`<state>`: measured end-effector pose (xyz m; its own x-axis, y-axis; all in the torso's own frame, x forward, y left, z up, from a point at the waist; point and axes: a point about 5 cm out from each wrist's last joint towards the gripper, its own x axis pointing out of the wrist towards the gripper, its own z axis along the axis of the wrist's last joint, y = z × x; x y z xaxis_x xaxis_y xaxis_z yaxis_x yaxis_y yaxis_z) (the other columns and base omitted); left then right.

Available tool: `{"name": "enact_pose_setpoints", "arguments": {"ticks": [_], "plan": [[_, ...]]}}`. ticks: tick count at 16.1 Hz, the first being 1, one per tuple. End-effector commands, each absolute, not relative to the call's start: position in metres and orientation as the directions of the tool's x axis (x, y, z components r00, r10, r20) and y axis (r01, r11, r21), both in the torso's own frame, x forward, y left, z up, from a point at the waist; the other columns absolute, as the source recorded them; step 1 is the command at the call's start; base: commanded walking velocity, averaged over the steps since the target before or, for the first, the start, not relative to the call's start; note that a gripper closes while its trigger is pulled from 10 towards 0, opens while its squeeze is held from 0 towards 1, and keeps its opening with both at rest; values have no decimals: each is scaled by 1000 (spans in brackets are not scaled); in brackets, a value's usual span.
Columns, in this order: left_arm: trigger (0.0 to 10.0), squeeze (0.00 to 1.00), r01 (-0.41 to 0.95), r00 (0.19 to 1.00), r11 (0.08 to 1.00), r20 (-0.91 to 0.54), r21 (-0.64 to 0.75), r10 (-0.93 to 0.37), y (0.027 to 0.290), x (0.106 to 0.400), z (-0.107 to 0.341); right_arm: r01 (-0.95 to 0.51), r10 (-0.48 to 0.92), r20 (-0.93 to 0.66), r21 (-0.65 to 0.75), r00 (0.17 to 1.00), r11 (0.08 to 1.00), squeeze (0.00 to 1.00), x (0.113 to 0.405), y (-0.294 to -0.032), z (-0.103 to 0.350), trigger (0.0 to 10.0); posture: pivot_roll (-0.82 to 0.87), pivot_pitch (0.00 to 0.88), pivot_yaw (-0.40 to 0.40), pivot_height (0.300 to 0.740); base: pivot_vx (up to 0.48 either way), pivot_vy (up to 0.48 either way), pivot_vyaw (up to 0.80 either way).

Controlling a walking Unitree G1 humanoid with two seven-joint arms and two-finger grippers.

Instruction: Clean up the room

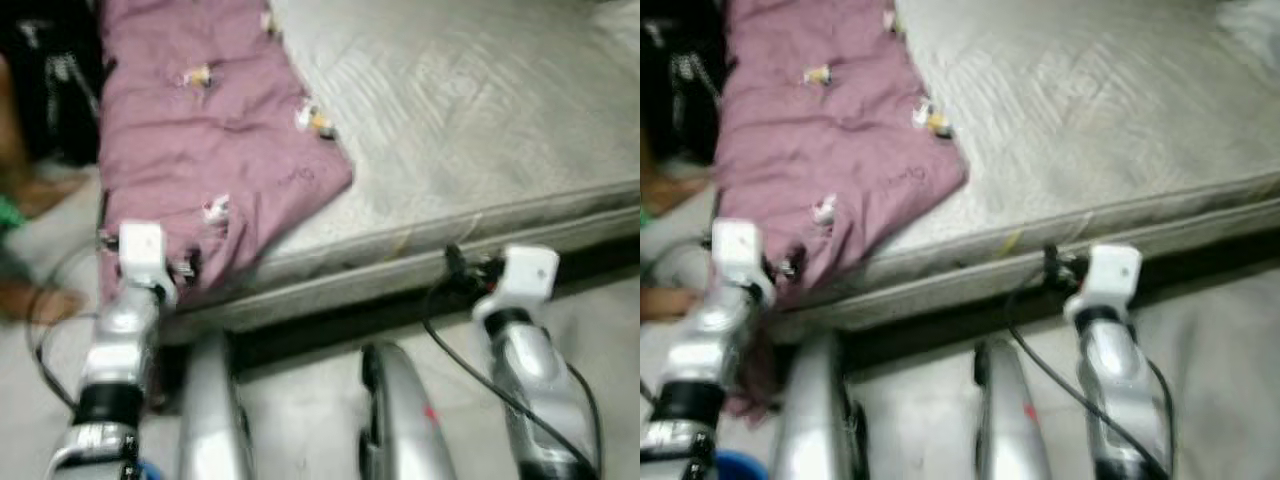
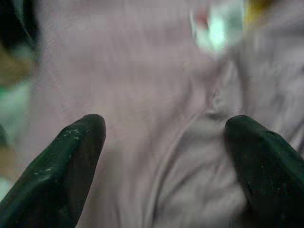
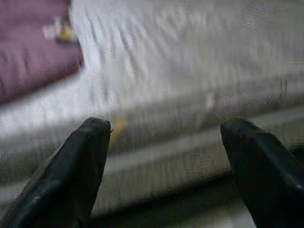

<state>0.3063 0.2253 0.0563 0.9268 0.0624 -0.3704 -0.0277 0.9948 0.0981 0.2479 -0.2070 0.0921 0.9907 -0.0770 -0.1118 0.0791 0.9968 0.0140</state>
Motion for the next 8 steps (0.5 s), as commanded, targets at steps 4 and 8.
{"name": "enact_pose_setpoints", "arguments": {"ticks": [4, 8], "plan": [[10000, 0, 51, 929, 990, -371, 128, 1, 210, 335, 70, 94, -94, -98, -4, 991, 996, 0, 241, -215, 100, 10000, -144, 155, -19, 524, 0, 0, 0], [10000, 0, 232, 922, 952, -356, 201, -149, 176, 349, 74, 111, -112, -102, -19, 988, 994, 0, 238, -220, 101, 10000, -158, 148, -18, 524, 0, 0, 0]]}}
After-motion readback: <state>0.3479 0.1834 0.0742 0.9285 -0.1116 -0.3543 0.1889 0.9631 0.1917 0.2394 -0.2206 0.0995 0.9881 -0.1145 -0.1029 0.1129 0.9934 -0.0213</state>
